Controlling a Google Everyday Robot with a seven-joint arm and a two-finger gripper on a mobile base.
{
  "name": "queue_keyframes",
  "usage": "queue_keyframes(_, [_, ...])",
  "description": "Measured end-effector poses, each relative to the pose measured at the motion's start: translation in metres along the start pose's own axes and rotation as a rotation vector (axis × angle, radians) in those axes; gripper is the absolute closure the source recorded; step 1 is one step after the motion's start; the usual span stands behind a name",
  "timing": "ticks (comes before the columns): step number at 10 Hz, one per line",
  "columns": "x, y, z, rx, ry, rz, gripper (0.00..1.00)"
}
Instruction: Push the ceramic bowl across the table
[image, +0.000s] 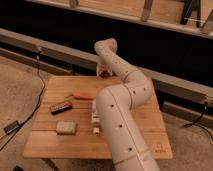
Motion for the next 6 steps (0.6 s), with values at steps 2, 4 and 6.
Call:
queue_keyframes(2, [-0.0050,0.0053,-0.0007,0.001,-0.007,-0.018,0.35])
queue_keyframes(4, [-0.0086,0.0081,-0.0028,0.000,-0.014,-0.029,0.35])
queue_keyframes(6, [-0.0101,0.0103,-0.0051,-0.005,-0.016,-0.038,0.35])
